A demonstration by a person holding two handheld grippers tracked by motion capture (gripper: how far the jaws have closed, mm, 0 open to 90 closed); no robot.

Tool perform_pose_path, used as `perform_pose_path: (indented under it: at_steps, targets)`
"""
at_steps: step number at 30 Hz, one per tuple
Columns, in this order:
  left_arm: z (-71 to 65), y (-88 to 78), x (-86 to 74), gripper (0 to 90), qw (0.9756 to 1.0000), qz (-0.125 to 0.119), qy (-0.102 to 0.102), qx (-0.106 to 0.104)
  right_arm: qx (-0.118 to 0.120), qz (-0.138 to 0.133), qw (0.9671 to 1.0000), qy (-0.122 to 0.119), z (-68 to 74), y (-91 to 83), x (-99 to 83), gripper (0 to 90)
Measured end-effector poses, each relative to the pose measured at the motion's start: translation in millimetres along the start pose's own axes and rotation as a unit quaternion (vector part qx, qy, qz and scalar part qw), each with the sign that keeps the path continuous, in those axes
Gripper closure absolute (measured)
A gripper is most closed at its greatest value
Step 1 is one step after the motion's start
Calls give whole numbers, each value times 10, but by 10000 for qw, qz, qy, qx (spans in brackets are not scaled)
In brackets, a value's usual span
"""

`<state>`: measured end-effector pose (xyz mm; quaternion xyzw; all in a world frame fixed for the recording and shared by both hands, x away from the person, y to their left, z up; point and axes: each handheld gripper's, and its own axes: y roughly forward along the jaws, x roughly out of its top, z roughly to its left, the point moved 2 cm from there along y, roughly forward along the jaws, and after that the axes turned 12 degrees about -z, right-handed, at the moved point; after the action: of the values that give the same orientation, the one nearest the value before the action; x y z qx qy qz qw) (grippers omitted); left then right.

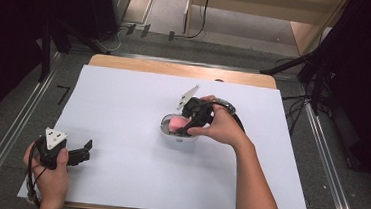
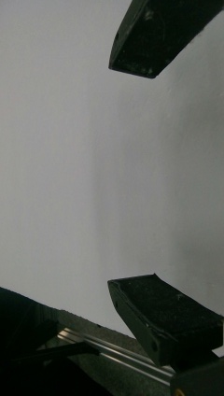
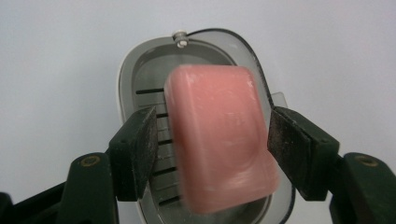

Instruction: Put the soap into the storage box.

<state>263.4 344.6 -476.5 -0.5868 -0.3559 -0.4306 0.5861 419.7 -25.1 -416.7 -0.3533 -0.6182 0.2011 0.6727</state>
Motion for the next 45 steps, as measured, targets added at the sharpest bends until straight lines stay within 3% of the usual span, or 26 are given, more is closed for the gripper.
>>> perform_pose_path:
  at_steps: [8, 14, 21, 24, 27, 33, 37, 39, 45]
  targets:
    - [0, -1, 0, 0, 10000, -4, 5, -3, -223, -117, 9996, 130, -32, -88, -18, 331]
    - [0, -1, 0, 0, 10000, -13, 2, -10, -437, -259, 9975, 498, -62, -172, -105, 300]
    - [-1, -1, 0, 0, 10000, -4, 6, -5, -609, -397, 9922, 1008, -85, -333, -278, 286]
    - [-2, -2, 0, 0, 10000, -1, 9, -3, -756, -342, 9879, 1310, -78, -393, -364, 244]
    - [-4, -2, 0, 0, 10000, -7, 12, 9, -1200, -305, 9815, 1460, -60, -457, -451, 191]
    - [-6, -3, 0, 0, 10000, -5, 21, 14, -1526, -364, 9698, 1868, -49, -564, -645, 125]
    - [-5, -3, 0, 0, 10000, -3, 26, 11, -1543, -410, 9652, 2071, -33, -620, -793, 12]
    - [-6, -3, 0, 0, 10000, -3, 27, 10, -1555, -468, 9616, 2212, -14, -648, -858, 2]
    - [-6, -3, -1, 0, 10000, -3, 32, 8, -1661, -618, 9555, 2359, 54, -724, -1052, 0]
